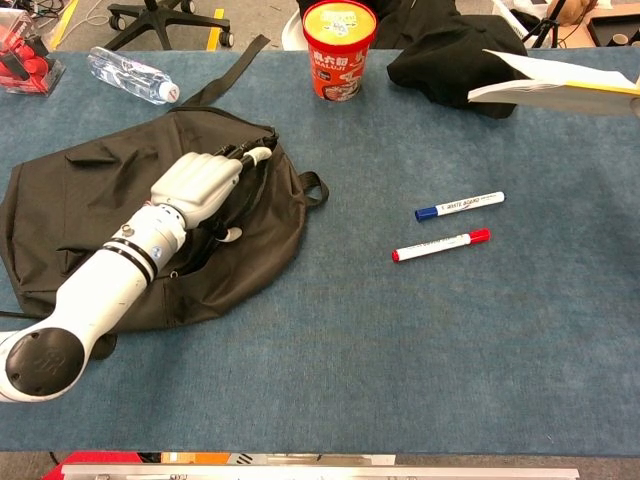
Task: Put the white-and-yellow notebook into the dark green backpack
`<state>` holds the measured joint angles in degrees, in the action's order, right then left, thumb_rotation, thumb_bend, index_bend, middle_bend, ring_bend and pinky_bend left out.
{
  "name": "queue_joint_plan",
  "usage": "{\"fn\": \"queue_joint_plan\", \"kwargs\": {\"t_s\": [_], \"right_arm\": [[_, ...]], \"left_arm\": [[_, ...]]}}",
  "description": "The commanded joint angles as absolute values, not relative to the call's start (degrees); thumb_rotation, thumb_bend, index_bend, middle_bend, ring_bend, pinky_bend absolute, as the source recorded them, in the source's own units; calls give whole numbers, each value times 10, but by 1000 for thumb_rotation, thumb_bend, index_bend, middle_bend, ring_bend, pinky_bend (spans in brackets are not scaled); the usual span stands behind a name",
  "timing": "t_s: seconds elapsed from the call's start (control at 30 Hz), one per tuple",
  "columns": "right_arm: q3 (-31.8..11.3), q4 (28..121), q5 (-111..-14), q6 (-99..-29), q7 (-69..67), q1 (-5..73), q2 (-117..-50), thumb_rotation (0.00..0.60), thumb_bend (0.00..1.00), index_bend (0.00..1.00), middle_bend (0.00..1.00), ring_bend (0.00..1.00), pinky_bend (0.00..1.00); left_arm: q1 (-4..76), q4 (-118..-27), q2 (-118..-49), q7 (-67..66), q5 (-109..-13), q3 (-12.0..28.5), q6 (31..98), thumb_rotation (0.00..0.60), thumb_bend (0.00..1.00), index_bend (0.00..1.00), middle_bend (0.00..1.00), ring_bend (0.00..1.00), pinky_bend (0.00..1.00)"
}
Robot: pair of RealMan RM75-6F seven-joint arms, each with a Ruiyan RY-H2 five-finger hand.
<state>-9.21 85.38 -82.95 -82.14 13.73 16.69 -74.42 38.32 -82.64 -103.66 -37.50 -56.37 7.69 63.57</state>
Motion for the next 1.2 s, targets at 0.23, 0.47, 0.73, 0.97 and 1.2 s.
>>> {"fn": "queue_joint_plan", "kwargs": {"t_s": [0.23, 0.47, 0.73, 0.97, 1.2], "right_arm": [[-93, 855, -828, -819, 138, 168, -744, 600, 536, 825, 658, 498, 544], [-94, 863, -829, -819, 137, 169, -742, 600, 536, 830, 661, 501, 548], [-97, 871, -830, -823, 132, 167, -737, 600, 536, 834, 664, 505, 551], [-97, 877, -835, -823, 124, 168, -731, 600, 537, 844, 670, 510, 559], [-99, 885, -845, -816, 121, 178, -728, 600, 537, 845, 670, 511, 559]], "left_arm": [[371, -812, -1032, -321, -600, 92, 662, 600, 315, 290, 331, 471, 658], [366, -807, -1021, -294, -594, 108, 657, 600, 341, 474, 526, 665, 850], [360, -820, -998, -247, -621, 116, 661, 600, 373, 642, 707, 774, 964], [355, -854, -957, -220, -631, 129, 661, 600, 375, 665, 731, 784, 975], [341, -915, -902, -179, -653, 149, 685, 600, 375, 664, 731, 783, 975]]}}
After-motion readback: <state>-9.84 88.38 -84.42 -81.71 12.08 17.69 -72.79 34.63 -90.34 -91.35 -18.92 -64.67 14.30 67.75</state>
